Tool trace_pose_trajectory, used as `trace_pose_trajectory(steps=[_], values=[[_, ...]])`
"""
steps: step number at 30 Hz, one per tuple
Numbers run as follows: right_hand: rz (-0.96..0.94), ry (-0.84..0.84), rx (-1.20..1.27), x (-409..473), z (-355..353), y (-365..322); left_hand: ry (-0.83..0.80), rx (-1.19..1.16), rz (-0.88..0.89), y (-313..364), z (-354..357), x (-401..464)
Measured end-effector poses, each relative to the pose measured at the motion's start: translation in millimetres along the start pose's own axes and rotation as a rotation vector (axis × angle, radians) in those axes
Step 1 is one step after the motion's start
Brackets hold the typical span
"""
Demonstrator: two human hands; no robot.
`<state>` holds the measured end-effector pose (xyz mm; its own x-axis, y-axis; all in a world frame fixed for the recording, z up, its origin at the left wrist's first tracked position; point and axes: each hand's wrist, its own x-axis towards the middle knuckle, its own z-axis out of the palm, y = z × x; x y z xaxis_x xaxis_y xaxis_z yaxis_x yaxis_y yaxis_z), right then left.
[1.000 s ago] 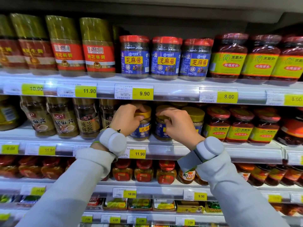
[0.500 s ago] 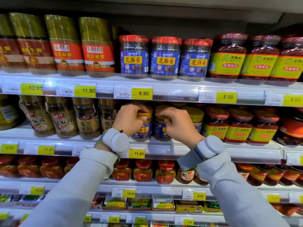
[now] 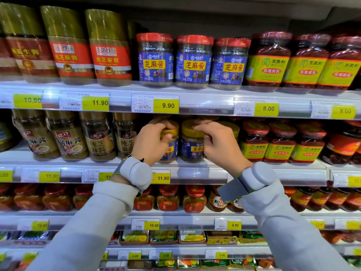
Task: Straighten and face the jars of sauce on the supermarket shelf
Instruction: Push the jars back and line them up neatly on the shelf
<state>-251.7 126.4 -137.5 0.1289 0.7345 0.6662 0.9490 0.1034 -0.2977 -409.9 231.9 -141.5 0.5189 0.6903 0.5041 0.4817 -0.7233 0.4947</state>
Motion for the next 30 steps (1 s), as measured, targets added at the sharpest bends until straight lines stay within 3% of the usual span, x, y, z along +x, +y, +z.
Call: trace_pose_trajectory(steps=[8,18,25,30], values=[[0.002,0.046,-0.013,-18,-10,7,0.14,0.026,-0.004,6,6,-14],[0.116,0.208,0.053,-36,-17,13,0.26,-0.016,0.17,24,3,-20],[0.241,0.2,0.141,-53,-28,27,0.333,-0.058,0.185,37,11,-25],[0.222,0.139,0.109,-57,-48,52,0.312,0.106,0.202,52,25,-19]])
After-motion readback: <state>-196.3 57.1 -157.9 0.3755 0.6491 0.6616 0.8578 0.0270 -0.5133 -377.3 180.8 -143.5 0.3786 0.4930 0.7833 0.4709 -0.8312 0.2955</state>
